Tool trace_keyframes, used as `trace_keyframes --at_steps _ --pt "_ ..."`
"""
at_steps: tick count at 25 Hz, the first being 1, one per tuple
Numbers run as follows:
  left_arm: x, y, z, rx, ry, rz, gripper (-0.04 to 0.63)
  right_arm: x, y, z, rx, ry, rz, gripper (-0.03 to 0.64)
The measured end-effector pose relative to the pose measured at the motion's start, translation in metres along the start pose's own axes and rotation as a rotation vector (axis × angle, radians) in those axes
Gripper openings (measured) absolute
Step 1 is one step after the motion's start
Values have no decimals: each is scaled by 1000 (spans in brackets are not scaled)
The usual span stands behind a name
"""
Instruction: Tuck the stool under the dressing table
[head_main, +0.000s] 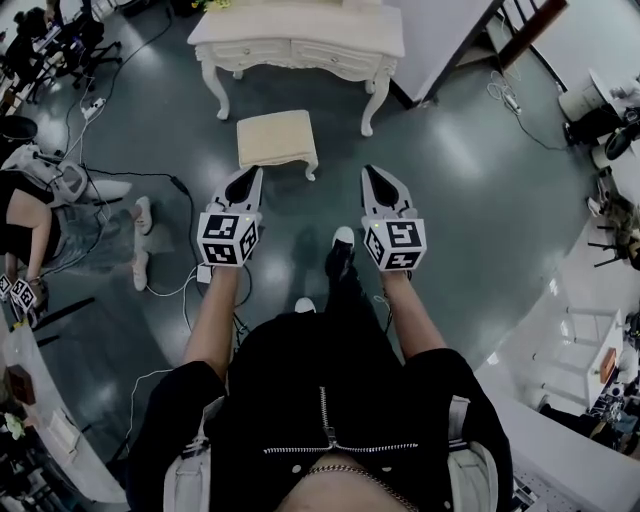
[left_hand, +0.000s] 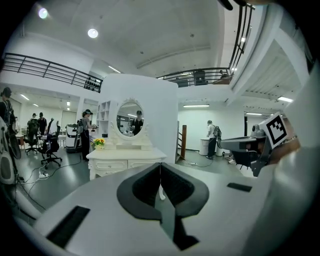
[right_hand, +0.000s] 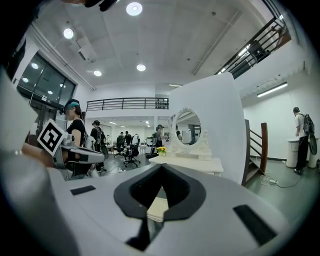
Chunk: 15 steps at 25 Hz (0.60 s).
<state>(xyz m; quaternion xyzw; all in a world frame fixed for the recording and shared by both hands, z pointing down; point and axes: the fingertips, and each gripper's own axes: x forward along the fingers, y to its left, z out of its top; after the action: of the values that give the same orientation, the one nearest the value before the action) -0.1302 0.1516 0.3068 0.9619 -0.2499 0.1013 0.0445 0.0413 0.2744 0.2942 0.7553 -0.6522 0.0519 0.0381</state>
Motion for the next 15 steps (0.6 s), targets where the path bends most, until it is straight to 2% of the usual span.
trace_keyframes --at_steps 6,15 --pt "55 23 7 -5 15 29 21 60 -34 -1 6 6 29 6" --pt "176 82 43 -32 14 115 21 206 -107 23 -5 6 140 7"
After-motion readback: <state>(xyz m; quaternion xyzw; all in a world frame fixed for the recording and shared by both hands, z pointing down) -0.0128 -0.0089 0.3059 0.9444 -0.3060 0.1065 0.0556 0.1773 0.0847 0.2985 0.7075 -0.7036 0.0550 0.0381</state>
